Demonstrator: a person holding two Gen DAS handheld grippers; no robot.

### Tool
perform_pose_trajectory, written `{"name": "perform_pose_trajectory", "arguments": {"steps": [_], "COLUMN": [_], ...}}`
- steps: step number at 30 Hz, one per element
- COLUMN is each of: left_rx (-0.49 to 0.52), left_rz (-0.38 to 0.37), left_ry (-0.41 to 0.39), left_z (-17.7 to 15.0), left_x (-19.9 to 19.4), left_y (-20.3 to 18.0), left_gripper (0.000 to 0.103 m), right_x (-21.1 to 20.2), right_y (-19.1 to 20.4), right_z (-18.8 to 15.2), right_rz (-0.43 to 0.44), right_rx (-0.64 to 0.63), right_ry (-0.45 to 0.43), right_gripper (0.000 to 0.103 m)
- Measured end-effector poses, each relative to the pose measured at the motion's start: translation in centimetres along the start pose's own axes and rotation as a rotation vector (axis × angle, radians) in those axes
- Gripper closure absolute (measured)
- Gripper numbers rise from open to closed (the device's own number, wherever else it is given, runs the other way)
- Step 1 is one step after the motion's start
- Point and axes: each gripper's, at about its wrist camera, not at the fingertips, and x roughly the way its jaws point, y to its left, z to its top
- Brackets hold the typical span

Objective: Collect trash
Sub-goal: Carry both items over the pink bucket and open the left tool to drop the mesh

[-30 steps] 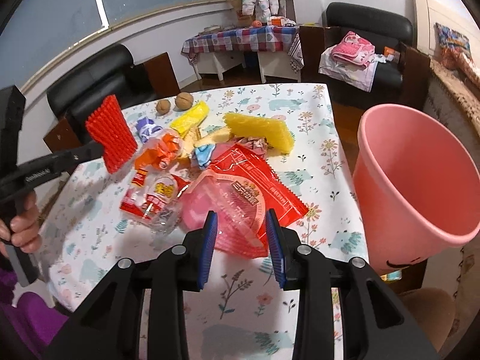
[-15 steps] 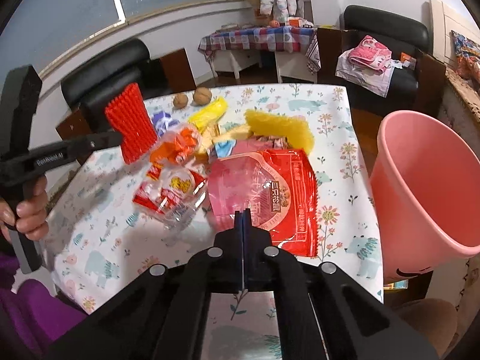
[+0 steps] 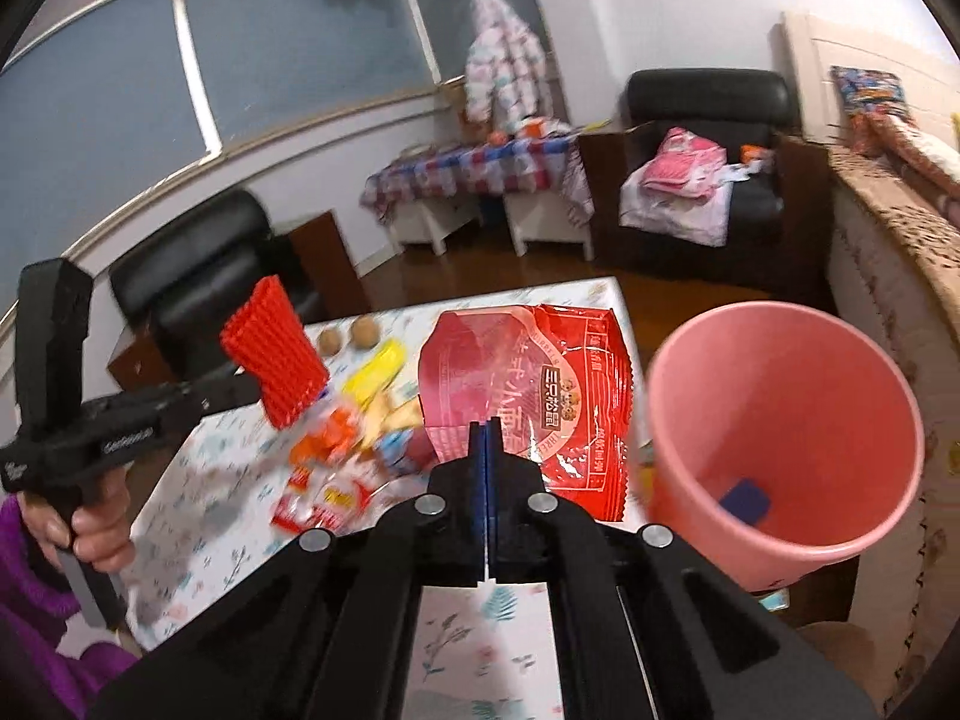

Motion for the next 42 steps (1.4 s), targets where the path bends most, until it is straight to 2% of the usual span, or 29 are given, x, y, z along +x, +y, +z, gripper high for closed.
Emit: {"name": "perform_pose_trajectory", "arguments": {"steps": [8,14,24,33,42], "left_rx": [0.088,0.121,0.203,0.24,0.276], "left_rz": [-0.096,-0.167,-0.24,-0.268,-0.26], "left_ry": [-0.013,0.015,0.057,0.123,0.183], "left_z": [2.3,3.7,4.9,5.3,4.9], "left_x": [1.4,3.8,7.9,11.5,14.6], "left_y": [-5.7,-9.6,-15.4,-18.6,-20.3], "left_gripper": [0.095,0.095,0.094,0.094,0.095], "right_x": [-1.6,-2.2,-1.9,-1.4,-0.5], "right_y": [-4.7,-7.6,-11.4,-14.1,-16.1], "right_z": [0.3,0.2,-0.5,-1.2,-1.6], "right_rz": [-0.107,-0.172,-0.219,-0.237,-0.233], "right_rx": [0.105,0.157,0.236,0.292,0.334], "right_ry": [-0.039,-0.076,-0.082,-0.076,-0.059], "right_gripper": [0.102,0.102,0.102,0.102,0.102]}}
